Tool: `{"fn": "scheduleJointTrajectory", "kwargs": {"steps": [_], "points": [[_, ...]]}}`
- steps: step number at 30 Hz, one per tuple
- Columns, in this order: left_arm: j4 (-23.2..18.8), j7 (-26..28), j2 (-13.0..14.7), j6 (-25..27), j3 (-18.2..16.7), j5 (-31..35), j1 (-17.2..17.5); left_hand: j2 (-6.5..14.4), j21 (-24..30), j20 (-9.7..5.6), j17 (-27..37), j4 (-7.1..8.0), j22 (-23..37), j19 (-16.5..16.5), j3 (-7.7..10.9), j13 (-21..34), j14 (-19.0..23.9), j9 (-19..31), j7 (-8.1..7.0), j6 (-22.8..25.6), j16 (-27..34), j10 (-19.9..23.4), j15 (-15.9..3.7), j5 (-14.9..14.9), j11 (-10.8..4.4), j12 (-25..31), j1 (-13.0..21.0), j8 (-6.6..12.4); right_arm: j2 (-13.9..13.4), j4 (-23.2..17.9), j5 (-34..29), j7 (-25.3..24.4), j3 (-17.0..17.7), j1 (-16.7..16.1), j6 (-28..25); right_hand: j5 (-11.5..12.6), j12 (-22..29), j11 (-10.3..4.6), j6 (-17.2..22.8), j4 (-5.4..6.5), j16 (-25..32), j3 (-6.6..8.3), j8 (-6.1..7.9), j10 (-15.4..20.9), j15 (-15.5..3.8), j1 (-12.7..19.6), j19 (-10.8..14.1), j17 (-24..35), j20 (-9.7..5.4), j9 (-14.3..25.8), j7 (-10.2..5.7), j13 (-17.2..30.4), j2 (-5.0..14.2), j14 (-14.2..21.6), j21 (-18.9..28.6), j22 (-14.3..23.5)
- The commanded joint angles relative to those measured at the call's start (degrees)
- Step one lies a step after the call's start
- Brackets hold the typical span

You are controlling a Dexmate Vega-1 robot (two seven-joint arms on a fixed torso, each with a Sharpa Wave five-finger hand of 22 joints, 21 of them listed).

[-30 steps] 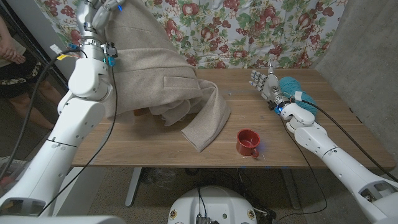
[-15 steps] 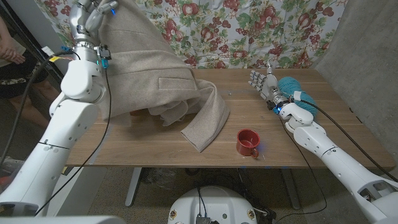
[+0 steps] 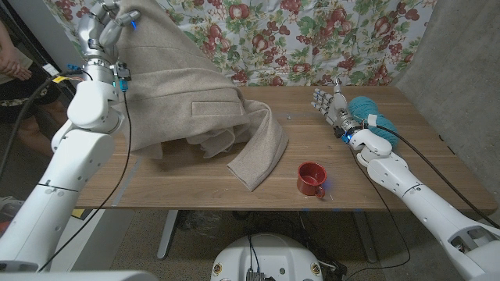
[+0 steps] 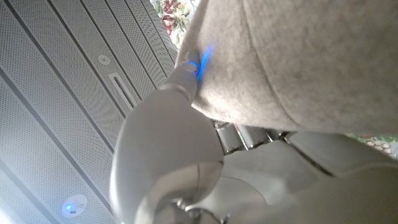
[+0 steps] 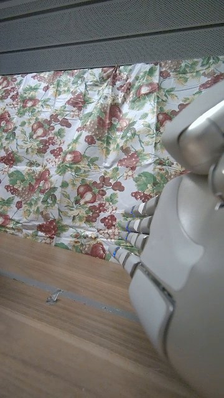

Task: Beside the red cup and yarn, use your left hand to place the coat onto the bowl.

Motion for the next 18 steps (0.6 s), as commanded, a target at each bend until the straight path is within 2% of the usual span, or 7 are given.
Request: {"fn": "scheduleJointTrajectory", "kwargs": {"steps": [1,6,9,12,18], "points": [[0.30,0.26,0.53,0.48,-2.98,1.03,2.44,1.08,-0.02,-4.84,0.31,3.25,-0.32,-0.51,3.67,0.21,-0.67,0.03,0.15,-0.53,-0.36,0.76,-4.48,0.50,-0.41,-0.14,0.54,0.30,0.22,-0.88,-0.58,-1.20,-0.49,-0.28,-0.70,-0.34,-0.04,0.27,0.15,-0.09,-0.15,0.17,-0.15,0.30,-0.05,-0.06,0.27,0.24,0.18,0.31,0.29,0.33,0.98,0.29,0.00,0.25],[1.64,-0.23,0.63,-0.20,-3.78,1.91,2.79,1.32,-0.19,-4.64,0.43,3.22,-0.72,-0.91,3.58,0.28,-1.39,-0.05,0.60,-1.36,-0.65,0.26,-4.14,0.60,-0.17,-0.24,0.83,0.20,0.23,-1.71,-0.89,-1.84,-0.72,-0.61,-0.94,-0.35,-0.06,0.16,0.14,-0.09,-0.15,0.20,-0.15,0.24,-0.06,-0.05,0.27,0.24,0.19,0.31,0.31,0.33,0.98,0.27,0.00,0.25],[2.13,-0.13,0.40,-0.30,-4.34,1.91,2.82,1.64,-0.41,-4.43,0.69,3.16,-1.15,-1.50,3.48,0.20,-2.25,-0.02,1.19,-2.37,-0.85,-0.41,-3.66,0.69,0.56,-0.45,1.24,0.09,0.17,-2.12,-0.96,-2.29,-0.79,-0.79,-1.30,-0.35,-0.05,0.13,0.16,-0.09,-0.14,0.21,-0.15,0.26,-0.08,-0.05,0.25,0.24,0.21,0.31,0.32,0.33,0.98,0.31,-0.01,0.25],[2.28,0.49,0.75,0.31,-4.64,3.04,2.93,1.93,-0.66,-4.23,0.77,3.13,-1.47,-2.12,3.45,0.03,-3.14,0.03,1.67,-3.00,-1.14,-0.96,-3.31,0.77,1.19,-0.65,1.58,0.04,0.27,-2.27,-0.99,-2.55,-0.89,-0.94,-1.43,-0.36,-0.05,0.52,0.14,-0.10,-0.14,0.23,-0.15,0.28,-0.06,-0.04,0.27,0.24,0.19,0.31,0.34,0.33,0.99,0.30,0.00,0.25],[2.25,2.68,1.32,2.71,-4.48,5.68,2.44,2.55,-1.09,-3.80,0.56,3.25,-2.04,-3.35,3.06,0.12,-4.18,0.49,2.47,-4.05,-1.43,-2.05,-2.16,0.81,1.91,-0.75,2.01,0.24,0.58,-2.05,-1.02,-2.58,-1.21,-0.95,-1.54,-0.37,-0.07,0.16,0.12,-0.10,-0.17,0.26,-0.16,0.20,0.00,-0.04,0.26,0.24,0.19,0.31,0.33,0.33,0.99,0.24,0.00,0.25]]}}
